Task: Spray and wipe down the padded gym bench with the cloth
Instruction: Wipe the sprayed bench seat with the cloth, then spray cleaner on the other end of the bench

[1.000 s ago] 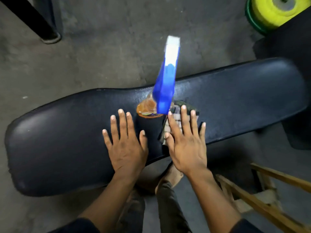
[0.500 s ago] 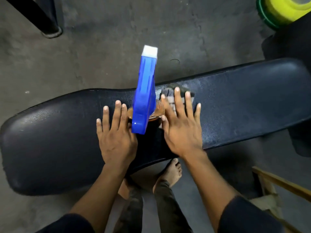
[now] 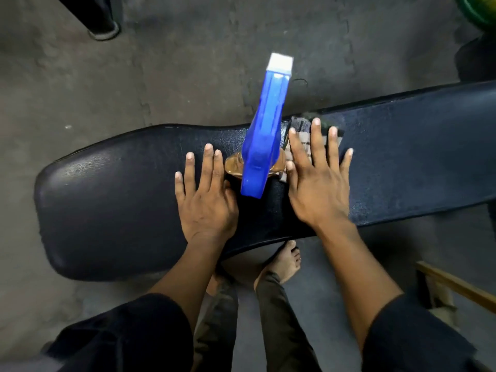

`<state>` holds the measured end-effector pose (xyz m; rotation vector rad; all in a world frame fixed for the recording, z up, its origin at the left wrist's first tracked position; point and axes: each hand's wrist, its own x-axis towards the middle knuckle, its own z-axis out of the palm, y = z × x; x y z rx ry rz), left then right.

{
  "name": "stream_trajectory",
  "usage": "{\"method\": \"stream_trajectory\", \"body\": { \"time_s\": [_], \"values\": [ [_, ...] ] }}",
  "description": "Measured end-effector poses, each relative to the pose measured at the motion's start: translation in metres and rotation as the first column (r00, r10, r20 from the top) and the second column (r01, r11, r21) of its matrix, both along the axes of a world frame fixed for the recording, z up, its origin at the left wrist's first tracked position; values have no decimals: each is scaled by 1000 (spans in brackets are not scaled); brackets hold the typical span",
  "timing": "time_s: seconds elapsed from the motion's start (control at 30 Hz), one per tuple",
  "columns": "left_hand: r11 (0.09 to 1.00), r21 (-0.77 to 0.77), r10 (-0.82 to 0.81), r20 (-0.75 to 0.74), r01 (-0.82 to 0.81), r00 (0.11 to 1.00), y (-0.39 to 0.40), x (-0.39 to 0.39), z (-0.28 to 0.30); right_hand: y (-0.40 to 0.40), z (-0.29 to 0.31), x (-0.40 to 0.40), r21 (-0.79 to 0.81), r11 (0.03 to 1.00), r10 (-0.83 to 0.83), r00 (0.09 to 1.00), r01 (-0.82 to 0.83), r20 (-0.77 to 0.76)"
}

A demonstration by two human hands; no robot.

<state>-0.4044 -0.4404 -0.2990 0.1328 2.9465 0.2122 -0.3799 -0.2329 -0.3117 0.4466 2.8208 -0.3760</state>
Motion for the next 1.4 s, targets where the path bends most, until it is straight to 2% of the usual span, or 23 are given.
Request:
{"method": "stream_trajectory", "body": {
  "time_s": [0.17,0.4,0.6,0.73,0.8,0.83,0.87,0.93,1.0,1.03,1.13,1.3,1.4],
  "values": [
    [1000,-2,1,-2,-1,1000,-3,1,-9,-14,3,51,11,997,81,997,-81,-8],
    [1000,2,-15,-45,15,999,-6,5,-20,-2,-7,14,12,998,67,995,-67,-78],
    [1000,11,-19,-22,19,1000,-9,6,-21,-15,-1,47,33,995,99,993,-97,-68],
    [997,74,-16,-44,20,999,-11,6,-21,-12,10,42,-28,995,89,993,-92,-76],
    [994,106,-19,-40,23,999,-14,5,-20,-14,21,37,-112,994,-1,988,-17,-154],
    [992,123,-25,-28,28,999,-15,4,-18,-16,31,36,-233,972,-87,971,33,-224],
    [989,143,-33,-8,34,999,-17,4,-16,-20,43,34,-416,908,-186,936,47,-300],
    [980,194,-63,46,53,997,-24,2,-9,-32,70,30,-714,695,-333,841,-87,-427],
    [964,258,-93,81,69,992,-33,1,-1,-42,97,20,-791,556,-364,781,-255,-508],
    [953,296,-99,90,68,991,-39,-1,4,-46,109,11,-788,529,-363,756,-314,-544],
    [929,364,-114,102,70,988,-58,-8,18,-59,138,-15,-739,579,-357,707,-344,-610],
    [920,381,-133,91,89,987,-86,-17,33,-102,156,-33,-636,748,-351,699,-191,-623],
    [904,423,-111,78,68,991,-103,-19,40,-134,162,-25,-629,770,-349,754,-108,-556]
  ]
}}
